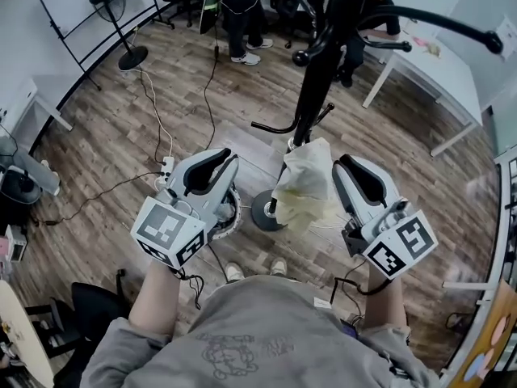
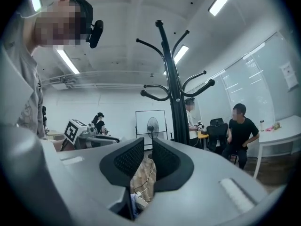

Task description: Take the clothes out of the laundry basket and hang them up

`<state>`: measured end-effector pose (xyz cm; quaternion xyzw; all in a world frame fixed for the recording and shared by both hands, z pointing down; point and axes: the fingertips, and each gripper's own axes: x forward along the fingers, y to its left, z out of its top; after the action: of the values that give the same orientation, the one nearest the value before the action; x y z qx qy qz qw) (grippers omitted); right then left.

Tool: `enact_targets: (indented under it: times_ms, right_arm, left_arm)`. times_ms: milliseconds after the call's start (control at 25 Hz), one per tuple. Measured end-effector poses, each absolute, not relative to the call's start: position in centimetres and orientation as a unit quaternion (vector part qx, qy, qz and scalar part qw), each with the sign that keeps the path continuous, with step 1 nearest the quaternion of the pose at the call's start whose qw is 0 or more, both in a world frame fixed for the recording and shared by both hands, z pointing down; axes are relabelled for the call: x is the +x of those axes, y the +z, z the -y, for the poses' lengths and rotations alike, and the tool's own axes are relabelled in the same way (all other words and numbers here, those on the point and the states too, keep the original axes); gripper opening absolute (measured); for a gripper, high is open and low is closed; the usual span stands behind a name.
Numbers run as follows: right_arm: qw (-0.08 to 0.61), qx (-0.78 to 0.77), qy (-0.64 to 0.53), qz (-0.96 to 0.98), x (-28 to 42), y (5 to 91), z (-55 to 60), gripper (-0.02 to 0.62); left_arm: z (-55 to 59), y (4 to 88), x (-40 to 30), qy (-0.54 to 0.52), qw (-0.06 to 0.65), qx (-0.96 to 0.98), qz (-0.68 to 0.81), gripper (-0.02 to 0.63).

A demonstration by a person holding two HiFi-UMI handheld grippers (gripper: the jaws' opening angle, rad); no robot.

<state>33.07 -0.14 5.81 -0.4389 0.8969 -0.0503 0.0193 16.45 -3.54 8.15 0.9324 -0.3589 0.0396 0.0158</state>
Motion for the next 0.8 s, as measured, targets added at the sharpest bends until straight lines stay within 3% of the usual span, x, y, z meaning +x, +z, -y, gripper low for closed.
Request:
enact_targets:
  times_ms: [240,800]
  right_arm:
    - [0.024,-0.422,-0.044,-0.905,31.3,5.2,-1.7,0.025]
    - [-0.012,-0.368,-0.062,-0.928,25.5,7.6,-2.0,0.025]
  left_arm:
    - [1.2,7.2,14.2,0.033,0.016,0.92,0.39,0.02]
    - [0.0,8.8,7.9,0.034,0.037,0.882,0.469,0.002]
